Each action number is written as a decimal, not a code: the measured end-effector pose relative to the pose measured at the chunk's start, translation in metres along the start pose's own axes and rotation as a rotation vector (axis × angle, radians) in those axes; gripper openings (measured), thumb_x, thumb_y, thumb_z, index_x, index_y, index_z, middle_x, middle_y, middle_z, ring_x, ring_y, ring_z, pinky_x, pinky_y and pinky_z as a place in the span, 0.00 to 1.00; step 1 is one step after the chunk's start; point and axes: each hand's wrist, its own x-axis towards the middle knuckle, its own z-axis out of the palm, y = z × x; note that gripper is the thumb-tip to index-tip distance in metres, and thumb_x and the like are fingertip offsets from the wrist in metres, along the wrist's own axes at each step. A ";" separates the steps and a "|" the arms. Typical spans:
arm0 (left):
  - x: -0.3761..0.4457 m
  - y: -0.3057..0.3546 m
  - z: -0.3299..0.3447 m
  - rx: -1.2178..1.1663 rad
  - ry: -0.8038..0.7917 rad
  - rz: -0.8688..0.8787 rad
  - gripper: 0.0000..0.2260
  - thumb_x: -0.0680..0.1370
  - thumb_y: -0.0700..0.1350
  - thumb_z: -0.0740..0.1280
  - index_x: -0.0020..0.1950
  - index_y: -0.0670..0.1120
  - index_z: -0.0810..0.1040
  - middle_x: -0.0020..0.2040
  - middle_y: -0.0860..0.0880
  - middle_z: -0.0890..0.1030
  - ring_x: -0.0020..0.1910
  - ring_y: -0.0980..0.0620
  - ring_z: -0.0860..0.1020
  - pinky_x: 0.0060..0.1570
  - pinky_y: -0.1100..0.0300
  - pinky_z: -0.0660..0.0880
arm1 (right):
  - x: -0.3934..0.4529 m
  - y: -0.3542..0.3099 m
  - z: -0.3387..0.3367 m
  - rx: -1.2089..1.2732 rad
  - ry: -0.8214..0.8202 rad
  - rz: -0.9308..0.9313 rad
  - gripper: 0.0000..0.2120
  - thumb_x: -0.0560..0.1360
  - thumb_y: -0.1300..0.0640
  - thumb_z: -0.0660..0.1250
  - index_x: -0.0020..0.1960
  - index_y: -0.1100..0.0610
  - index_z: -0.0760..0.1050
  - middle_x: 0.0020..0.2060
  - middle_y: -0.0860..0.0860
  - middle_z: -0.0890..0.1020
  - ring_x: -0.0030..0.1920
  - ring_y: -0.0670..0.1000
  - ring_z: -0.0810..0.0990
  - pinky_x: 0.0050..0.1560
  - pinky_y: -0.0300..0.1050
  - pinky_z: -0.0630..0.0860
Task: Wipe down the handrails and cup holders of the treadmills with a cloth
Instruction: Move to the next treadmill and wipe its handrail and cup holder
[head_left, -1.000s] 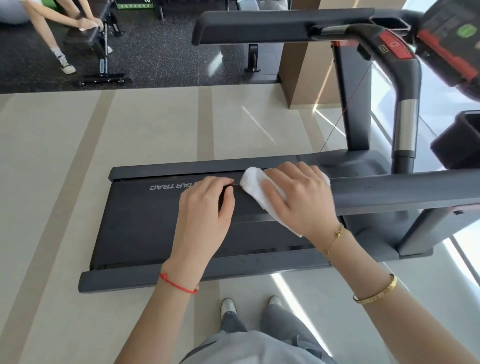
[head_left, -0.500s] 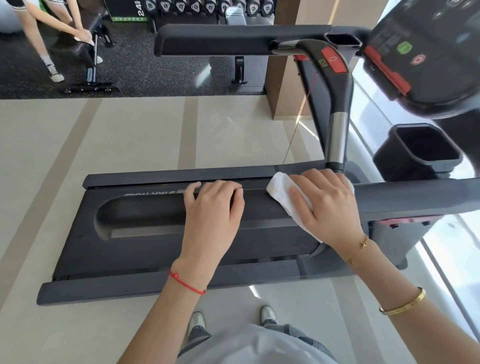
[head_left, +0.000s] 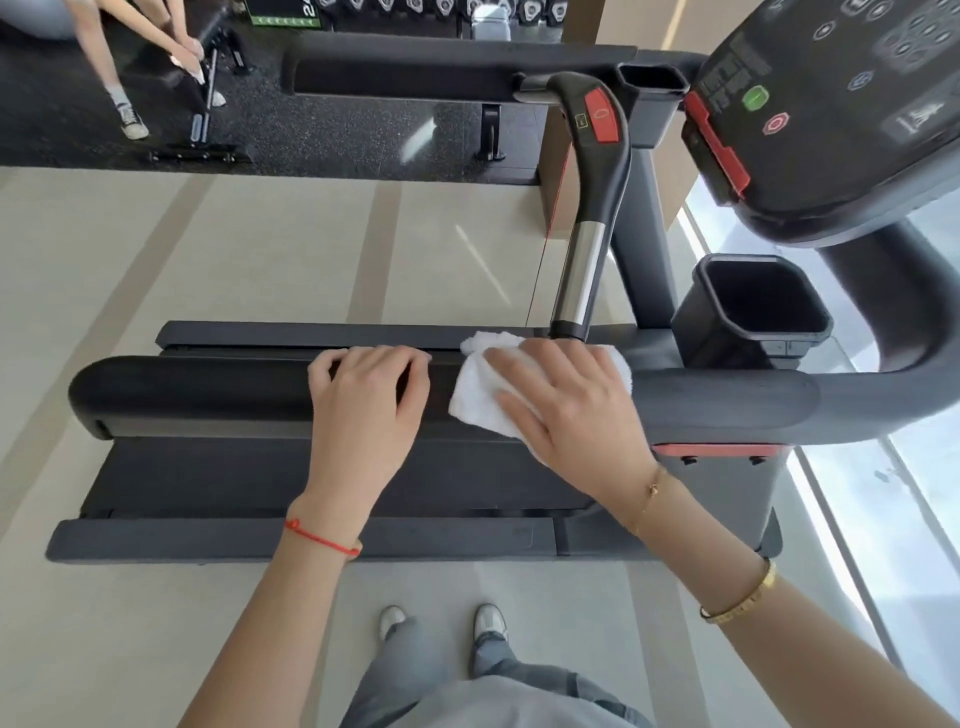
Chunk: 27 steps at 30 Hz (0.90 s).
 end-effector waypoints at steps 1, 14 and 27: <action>0.000 -0.001 0.000 -0.004 0.001 0.000 0.11 0.82 0.48 0.58 0.50 0.52 0.81 0.45 0.57 0.82 0.48 0.53 0.79 0.61 0.55 0.61 | -0.005 0.012 -0.004 -0.001 0.008 0.032 0.14 0.81 0.50 0.55 0.59 0.52 0.77 0.43 0.50 0.77 0.42 0.56 0.73 0.45 0.51 0.69; 0.001 -0.002 0.000 -0.032 -0.010 0.005 0.14 0.81 0.51 0.55 0.50 0.53 0.81 0.46 0.58 0.82 0.49 0.55 0.78 0.61 0.58 0.58 | -0.005 0.014 0.003 0.027 0.078 0.026 0.13 0.81 0.50 0.58 0.59 0.51 0.78 0.45 0.49 0.78 0.43 0.55 0.73 0.46 0.49 0.68; 0.002 0.001 -0.004 -0.028 -0.049 -0.005 0.09 0.81 0.46 0.61 0.51 0.51 0.81 0.47 0.57 0.83 0.49 0.53 0.78 0.60 0.55 0.61 | 0.016 -0.021 0.015 0.082 0.104 0.079 0.14 0.81 0.50 0.56 0.55 0.52 0.78 0.41 0.50 0.77 0.39 0.55 0.70 0.43 0.50 0.67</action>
